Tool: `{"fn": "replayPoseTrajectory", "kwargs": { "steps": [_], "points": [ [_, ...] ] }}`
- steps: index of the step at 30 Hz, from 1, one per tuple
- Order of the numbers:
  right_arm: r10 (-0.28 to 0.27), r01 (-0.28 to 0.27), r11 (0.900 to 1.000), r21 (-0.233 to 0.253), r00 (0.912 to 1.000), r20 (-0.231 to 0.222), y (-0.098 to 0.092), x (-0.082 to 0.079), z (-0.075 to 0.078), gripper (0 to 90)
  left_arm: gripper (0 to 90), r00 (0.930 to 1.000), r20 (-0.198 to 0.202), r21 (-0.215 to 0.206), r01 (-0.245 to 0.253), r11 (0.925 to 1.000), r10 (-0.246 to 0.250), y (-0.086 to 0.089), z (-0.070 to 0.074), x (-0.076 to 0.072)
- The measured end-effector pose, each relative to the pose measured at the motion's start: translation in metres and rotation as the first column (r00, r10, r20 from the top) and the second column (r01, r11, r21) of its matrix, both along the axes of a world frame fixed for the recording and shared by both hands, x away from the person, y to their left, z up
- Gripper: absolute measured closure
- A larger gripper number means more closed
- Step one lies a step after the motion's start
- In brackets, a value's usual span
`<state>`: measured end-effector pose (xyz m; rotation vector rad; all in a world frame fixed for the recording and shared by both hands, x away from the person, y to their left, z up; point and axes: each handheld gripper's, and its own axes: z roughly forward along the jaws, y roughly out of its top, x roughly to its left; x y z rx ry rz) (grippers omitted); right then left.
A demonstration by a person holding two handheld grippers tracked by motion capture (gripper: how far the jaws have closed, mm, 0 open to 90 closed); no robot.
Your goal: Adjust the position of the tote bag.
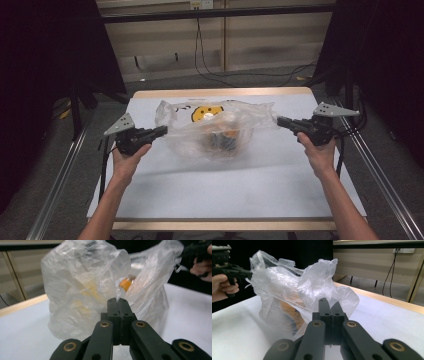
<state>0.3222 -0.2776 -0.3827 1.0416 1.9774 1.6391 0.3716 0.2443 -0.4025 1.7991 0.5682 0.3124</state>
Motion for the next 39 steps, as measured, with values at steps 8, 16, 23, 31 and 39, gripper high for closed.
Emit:
{"fn": "replayPoseTrajectory", "kwargs": {
  "steps": [8, 16, 23, 31, 39],
  "points": [
    [-0.002, -0.002, 0.999, -0.049, 0.9972, -0.075, 0.003, 0.004, -0.023, 90.0, 90.0, 0.9989, -0.047, 0.025, 0.003, 0.9997, -0.002, 0.000, -0.016, 0.004],
    [-0.008, 0.000, 0.998, -0.069, 0.9925, -0.122, 0.001, 0.011, -0.040, 90.0, 90.0, 0.9960, -0.089, 0.080, 0.011, 0.9967, -0.004, -0.008, -0.031, 0.010],
    [-0.002, -0.022, 0.993, -0.118, 0.9805, -0.196, 0.002, 0.018, -0.064, 90.0, 90.0, 0.9908, -0.133, 0.135, 0.043, 0.9899, -0.025, -0.010, -0.048, 0.014],
    [0.024, -0.058, 0.989, -0.136, 0.9701, -0.241, 0.001, 0.018, -0.080, 90.0, 90.0, 0.9876, -0.155, 0.187, 0.056, 0.9807, -0.027, -0.012, -0.063, 0.015],
    [0.013, -0.078, 0.973, -0.219, 0.9593, -0.282, 0.005, 0.022, -0.092, 90.0, 90.0, 0.9810, -0.192, 0.243, 0.079, 0.9668, -0.032, -0.018, -0.076, 0.016]
  ]
}}
